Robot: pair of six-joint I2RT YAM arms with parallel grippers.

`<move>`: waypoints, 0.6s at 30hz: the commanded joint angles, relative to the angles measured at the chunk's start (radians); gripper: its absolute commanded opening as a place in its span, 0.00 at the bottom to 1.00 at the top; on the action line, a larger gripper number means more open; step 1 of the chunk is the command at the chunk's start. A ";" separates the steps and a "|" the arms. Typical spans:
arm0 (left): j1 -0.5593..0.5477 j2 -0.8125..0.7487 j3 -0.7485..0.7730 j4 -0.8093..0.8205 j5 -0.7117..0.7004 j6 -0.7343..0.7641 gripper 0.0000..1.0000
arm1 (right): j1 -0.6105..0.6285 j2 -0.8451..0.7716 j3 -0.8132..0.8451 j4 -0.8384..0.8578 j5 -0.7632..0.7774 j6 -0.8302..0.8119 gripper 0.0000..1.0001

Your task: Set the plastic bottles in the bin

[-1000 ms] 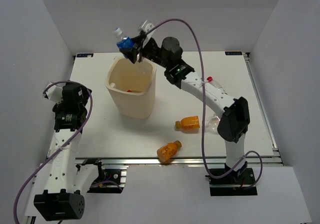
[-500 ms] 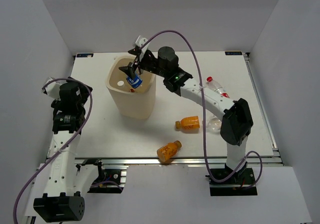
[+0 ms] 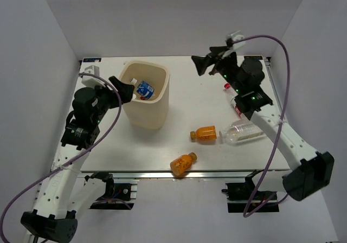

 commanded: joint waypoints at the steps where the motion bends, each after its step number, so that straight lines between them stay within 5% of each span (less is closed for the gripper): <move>1: -0.090 -0.010 0.038 0.077 0.111 0.090 0.98 | -0.059 -0.099 -0.069 -0.034 0.026 0.089 0.89; 5: -0.237 0.110 0.110 0.059 0.058 0.127 0.98 | -0.084 -0.157 -0.119 -0.119 0.091 0.107 0.89; 12: -0.698 0.331 0.065 0.060 -0.048 0.156 0.98 | -0.138 -0.208 -0.273 -0.141 0.087 0.208 0.89; 18: -0.841 0.377 -0.062 0.026 -0.085 0.138 0.98 | -0.171 -0.182 -0.309 -0.201 0.101 0.233 0.89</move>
